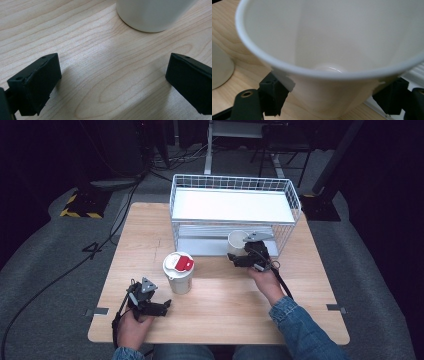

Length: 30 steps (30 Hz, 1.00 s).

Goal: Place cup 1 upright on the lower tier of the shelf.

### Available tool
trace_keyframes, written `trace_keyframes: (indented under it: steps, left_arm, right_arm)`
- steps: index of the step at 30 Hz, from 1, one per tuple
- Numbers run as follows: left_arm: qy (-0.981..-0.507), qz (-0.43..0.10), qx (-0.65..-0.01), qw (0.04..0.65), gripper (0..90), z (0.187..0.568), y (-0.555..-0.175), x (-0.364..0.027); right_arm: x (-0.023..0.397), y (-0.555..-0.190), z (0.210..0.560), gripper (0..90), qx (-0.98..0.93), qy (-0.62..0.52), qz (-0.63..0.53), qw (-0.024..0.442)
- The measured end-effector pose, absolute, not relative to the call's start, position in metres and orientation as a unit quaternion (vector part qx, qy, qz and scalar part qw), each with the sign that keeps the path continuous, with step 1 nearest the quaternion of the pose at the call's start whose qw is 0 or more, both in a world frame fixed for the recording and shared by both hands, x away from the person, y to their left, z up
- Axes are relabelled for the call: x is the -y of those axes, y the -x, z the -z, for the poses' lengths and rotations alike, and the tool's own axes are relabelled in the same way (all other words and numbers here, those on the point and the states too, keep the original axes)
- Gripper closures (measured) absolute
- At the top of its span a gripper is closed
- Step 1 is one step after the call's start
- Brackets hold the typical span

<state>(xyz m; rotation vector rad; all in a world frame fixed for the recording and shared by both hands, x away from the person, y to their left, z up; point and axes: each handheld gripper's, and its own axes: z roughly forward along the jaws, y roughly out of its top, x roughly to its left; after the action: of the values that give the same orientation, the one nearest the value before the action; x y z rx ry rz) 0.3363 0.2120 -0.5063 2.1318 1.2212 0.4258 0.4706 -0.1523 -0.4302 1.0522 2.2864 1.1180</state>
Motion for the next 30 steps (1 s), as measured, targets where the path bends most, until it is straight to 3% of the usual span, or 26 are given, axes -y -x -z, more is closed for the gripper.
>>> trace_keyframes:
  steps: [30]
  left_arm:
    - [-0.811, -0.162, -0.464, 0.318, 0.6, 0.506, -0.336, -0.212]
  right_arm:
    - [0.136, -0.512, 0.452, 23.3, -0.803, -0.383, -0.404, 0.213]
